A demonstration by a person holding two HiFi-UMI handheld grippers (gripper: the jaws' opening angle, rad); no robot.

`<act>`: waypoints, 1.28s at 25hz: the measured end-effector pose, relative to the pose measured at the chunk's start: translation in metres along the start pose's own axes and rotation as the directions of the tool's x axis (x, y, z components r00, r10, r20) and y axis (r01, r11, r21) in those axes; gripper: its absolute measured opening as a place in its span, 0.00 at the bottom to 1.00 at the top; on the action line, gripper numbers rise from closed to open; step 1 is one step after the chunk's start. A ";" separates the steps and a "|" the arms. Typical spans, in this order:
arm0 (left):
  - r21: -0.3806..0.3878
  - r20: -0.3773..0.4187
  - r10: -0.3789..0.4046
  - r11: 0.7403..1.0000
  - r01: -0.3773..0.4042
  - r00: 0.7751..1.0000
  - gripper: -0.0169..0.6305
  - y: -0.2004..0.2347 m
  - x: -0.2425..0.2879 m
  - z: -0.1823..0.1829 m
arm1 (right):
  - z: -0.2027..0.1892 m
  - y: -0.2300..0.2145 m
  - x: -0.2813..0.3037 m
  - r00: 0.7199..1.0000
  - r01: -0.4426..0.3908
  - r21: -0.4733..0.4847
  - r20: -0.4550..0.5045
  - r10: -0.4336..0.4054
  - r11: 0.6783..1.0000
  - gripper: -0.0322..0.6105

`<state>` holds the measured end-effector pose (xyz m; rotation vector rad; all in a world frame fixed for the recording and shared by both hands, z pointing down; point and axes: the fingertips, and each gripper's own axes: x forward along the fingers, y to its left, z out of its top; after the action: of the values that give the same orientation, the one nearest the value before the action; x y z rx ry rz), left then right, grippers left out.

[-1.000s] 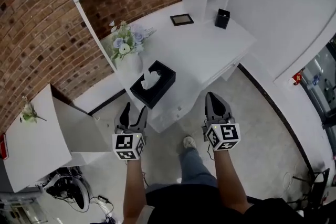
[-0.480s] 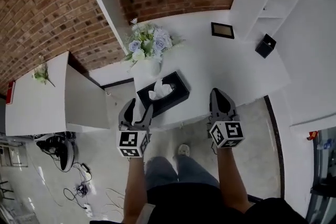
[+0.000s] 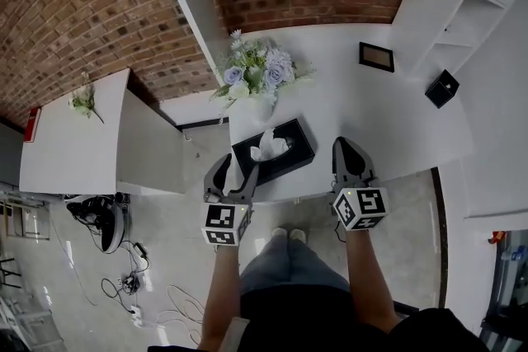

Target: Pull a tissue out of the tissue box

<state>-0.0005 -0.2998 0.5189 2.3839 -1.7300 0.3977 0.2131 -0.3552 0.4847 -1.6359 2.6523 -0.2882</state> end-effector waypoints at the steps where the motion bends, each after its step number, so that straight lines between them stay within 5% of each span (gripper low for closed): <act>1: -0.002 -0.004 -0.001 1.000 0.001 1.000 0.38 0.001 0.002 -0.001 | 0.000 0.001 0.003 1.000 -0.006 -0.004 -0.005 0.006 1.000 0.05; 7: 0.054 -0.064 -0.043 0.997 0.046 0.997 0.38 -0.001 0.017 -0.004 | 0.004 0.007 0.012 0.999 -0.034 -0.028 -0.014 0.034 0.999 0.05; 10: 0.134 -0.157 -0.073 0.987 0.094 0.985 0.38 -0.004 0.027 -0.014 | 0.003 0.007 0.016 0.999 -0.042 -0.025 -0.016 0.042 0.999 0.05; 17: 0.295 -0.405 -0.104 0.926 0.237 0.908 0.38 -0.007 0.046 -0.044 | -0.004 0.008 0.021 0.998 -0.055 -0.014 -0.034 0.055 0.998 0.05; 25: 0.421 -0.566 -0.062 0.835 0.353 0.822 0.32 -0.014 0.067 -0.055 | -0.007 0.006 0.024 0.997 -0.064 -0.009 -0.047 0.063 0.998 0.05; 32: 0.436 -0.595 -0.064 0.812 0.388 0.802 0.16 -0.019 0.071 -0.059 | -0.009 0.003 0.024 0.997 -0.058 -0.010 -0.051 0.058 0.998 0.05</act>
<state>0.0314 -0.3409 0.5977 2.4006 -1.1186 1.5472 0.1987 -0.3735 0.4950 -1.5719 2.7375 -0.3182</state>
